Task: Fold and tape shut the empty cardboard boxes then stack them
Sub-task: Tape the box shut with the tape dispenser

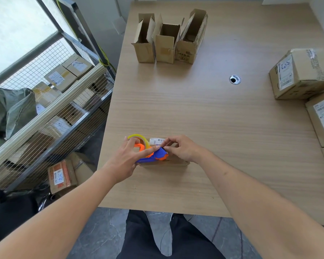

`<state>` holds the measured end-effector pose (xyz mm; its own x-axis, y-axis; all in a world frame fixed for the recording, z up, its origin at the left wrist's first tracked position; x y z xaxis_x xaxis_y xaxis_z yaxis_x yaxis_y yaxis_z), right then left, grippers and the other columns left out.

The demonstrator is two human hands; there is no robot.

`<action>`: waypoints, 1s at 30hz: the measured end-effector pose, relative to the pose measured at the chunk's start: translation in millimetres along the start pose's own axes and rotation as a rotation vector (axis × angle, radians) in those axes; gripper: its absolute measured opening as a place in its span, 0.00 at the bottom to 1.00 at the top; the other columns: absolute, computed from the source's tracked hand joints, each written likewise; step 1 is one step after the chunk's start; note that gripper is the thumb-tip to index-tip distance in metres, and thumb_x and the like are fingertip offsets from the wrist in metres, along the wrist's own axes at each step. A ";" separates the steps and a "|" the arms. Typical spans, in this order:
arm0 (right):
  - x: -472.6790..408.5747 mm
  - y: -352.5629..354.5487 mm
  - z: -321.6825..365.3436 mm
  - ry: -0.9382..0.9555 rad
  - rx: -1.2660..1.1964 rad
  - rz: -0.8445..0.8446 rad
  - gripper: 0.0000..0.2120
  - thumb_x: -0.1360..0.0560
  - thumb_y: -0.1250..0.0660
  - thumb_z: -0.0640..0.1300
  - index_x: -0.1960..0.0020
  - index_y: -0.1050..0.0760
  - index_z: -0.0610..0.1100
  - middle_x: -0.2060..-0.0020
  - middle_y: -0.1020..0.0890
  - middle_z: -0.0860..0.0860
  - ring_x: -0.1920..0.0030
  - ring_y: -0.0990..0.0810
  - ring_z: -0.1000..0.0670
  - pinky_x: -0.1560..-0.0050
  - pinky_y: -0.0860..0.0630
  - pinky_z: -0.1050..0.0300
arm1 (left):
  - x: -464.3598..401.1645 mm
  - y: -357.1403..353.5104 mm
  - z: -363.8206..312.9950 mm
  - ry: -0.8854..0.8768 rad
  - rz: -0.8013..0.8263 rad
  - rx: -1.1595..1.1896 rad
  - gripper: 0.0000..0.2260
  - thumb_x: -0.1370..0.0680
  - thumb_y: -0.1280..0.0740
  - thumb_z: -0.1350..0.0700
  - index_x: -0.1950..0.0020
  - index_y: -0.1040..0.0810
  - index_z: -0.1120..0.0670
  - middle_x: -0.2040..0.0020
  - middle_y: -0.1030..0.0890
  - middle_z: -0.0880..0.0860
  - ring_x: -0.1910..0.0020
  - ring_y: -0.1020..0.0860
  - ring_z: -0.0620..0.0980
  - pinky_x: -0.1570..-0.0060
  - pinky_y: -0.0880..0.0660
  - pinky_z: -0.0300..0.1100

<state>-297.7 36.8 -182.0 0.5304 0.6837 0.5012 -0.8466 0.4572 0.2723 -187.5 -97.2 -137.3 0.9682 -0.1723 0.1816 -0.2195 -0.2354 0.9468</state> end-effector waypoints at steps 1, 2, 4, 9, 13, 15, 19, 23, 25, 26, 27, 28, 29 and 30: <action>1.3 -0.2 0.2 0.006 -0.032 0.019 0.09 0.20 0.32 0.40 0.46 0.17 0.52 0.53 0.16 0.53 0.59 0.19 0.57 0.48 0.21 0.56 | -0.1 0.4 -0.2 -0.003 -0.003 0.006 0.50 0.28 0.27 0.67 0.19 0.48 0.32 0.36 0.33 0.57 0.35 0.30 0.62 0.25 0.44 0.68; 2.9 -0.1 -1.5 0.009 -0.083 0.041 0.11 0.20 0.32 0.39 0.42 0.18 0.52 0.51 0.16 0.53 0.57 0.17 0.56 0.47 0.21 0.56 | -0.1 1.0 -0.5 -0.007 -0.007 0.012 0.50 0.28 0.27 0.67 0.19 0.48 0.32 0.37 0.33 0.57 0.35 0.30 0.62 0.26 0.43 0.68; 6.1 1.2 -6.6 0.009 -0.199 0.074 0.15 0.21 0.29 0.38 0.37 0.20 0.52 0.49 0.15 0.52 0.51 0.15 0.48 0.43 0.20 0.55 | 0.1 2.4 -0.9 -0.016 -0.018 0.013 0.50 0.29 0.26 0.67 0.19 0.48 0.32 0.37 0.33 0.57 0.36 0.29 0.62 0.26 0.42 0.69; 2.4 3.9 -10.2 0.006 -0.210 0.066 0.15 0.24 0.25 0.39 0.40 0.18 0.51 0.47 0.15 0.50 0.51 0.15 0.51 0.47 0.21 0.58 | -0.3 3.1 -1.6 -0.031 -0.035 0.003 0.51 0.30 0.25 0.68 0.19 0.46 0.34 0.38 0.34 0.56 0.36 0.29 0.62 0.27 0.39 0.70; 0.1 4.2 -11.0 -0.006 -0.221 0.038 0.08 0.23 0.26 0.41 0.45 0.16 0.47 0.50 0.13 0.47 0.52 0.14 0.51 0.52 0.23 0.61 | 0.4 1.2 -0.2 -0.017 -0.026 0.017 0.50 0.29 0.26 0.68 0.19 0.46 0.33 0.37 0.34 0.56 0.36 0.29 0.61 0.26 0.41 0.69; -0.8 4.2 -10.8 -0.015 -0.207 0.040 0.06 0.22 0.26 0.42 0.46 0.15 0.49 0.50 0.13 0.48 0.52 0.14 0.50 0.52 0.22 0.61 | 0.5 0.5 0.9 -0.012 -0.021 0.029 0.50 0.28 0.27 0.68 0.19 0.47 0.32 0.37 0.34 0.55 0.35 0.30 0.61 0.25 0.43 0.68; -3.5 5.1 -10.1 -0.009 -0.168 0.039 0.09 0.25 0.24 0.40 0.46 0.15 0.50 0.51 0.13 0.51 0.56 0.15 0.55 0.50 0.21 0.59 | -1.3 0.7 0.9 -0.014 -0.025 0.011 0.51 0.29 0.26 0.67 0.19 0.48 0.32 0.37 0.33 0.56 0.36 0.29 0.62 0.25 0.43 0.66; -5.6 7.7 -12.2 -0.003 -0.119 -0.030 0.06 0.25 0.25 0.40 0.52 0.15 0.50 0.59 0.13 0.55 0.56 0.14 0.51 0.49 0.19 0.54 | -1.0 -0.2 1.3 -0.008 -0.021 0.013 0.51 0.28 0.26 0.67 0.19 0.48 0.32 0.37 0.33 0.57 0.36 0.28 0.62 0.25 0.42 0.68; -5.9 9.8 -14.4 -0.021 -0.121 -0.098 0.07 0.24 0.26 0.38 0.55 0.15 0.50 0.65 0.15 0.56 0.60 0.15 0.52 0.56 0.21 0.58 | -0.9 -0.5 1.1 -0.005 -0.017 0.010 0.51 0.28 0.26 0.66 0.19 0.48 0.32 0.37 0.33 0.57 0.36 0.28 0.63 0.25 0.42 0.68; -6.1 11.2 -14.9 -0.027 -0.106 -0.134 0.07 0.24 0.26 0.38 0.56 0.15 0.49 0.67 0.16 0.58 0.63 0.16 0.52 0.59 0.22 0.61 | -1.3 -0.5 1.1 -0.002 -0.017 0.008 0.50 0.28 0.26 0.66 0.19 0.48 0.32 0.37 0.33 0.57 0.36 0.29 0.62 0.25 0.42 0.67; -6.4 12.1 -14.9 -0.026 -0.087 -0.165 0.07 0.24 0.26 0.38 0.56 0.15 0.49 0.69 0.16 0.59 0.64 0.16 0.52 0.60 0.23 0.61 | -1.5 -0.5 1.0 -0.001 -0.017 0.004 0.50 0.29 0.26 0.66 0.19 0.48 0.32 0.37 0.33 0.57 0.36 0.29 0.62 0.25 0.42 0.67; -6.8 12.4 -14.8 -0.018 -0.070 -0.190 0.06 0.24 0.25 0.39 0.57 0.15 0.49 0.69 0.17 0.60 0.64 0.16 0.52 0.59 0.23 0.61 | -1.7 -0.6 0.6 -0.003 -0.018 0.000 0.49 0.29 0.26 0.65 0.19 0.47 0.33 0.37 0.33 0.57 0.36 0.29 0.62 0.26 0.42 0.67; -6.6 12.8 -14.4 -0.005 -0.057 -0.209 0.06 0.25 0.25 0.39 0.58 0.15 0.49 0.69 0.17 0.61 0.65 0.17 0.54 0.59 0.24 0.61 | -1.9 -0.2 -0.7 -0.007 -0.020 -0.005 0.48 0.29 0.25 0.64 0.19 0.46 0.34 0.37 0.32 0.57 0.36 0.29 0.62 0.26 0.41 0.67; -5.6 13.3 -13.3 0.009 -0.047 -0.223 0.06 0.25 0.24 0.40 0.58 0.15 0.50 0.69 0.17 0.62 0.67 0.19 0.58 0.59 0.25 0.62 | -2.2 0.6 -1.5 -0.009 -0.025 -0.006 0.46 0.27 0.25 0.60 0.19 0.45 0.34 0.37 0.32 0.57 0.37 0.29 0.61 0.27 0.39 0.67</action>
<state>-311.3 46.6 -192.1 0.7048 0.5674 0.4258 -0.7055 0.6233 0.3373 -189.6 -95.4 -136.7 0.9723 -0.1750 0.1553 -0.1943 -0.2342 0.9526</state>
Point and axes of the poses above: each hand's wrist, its own x-axis away from the middle knuckle, its own y-axis out of the back of the hand, z = x × y, the point moved 10 cm from there along -x, towards the middle knuckle
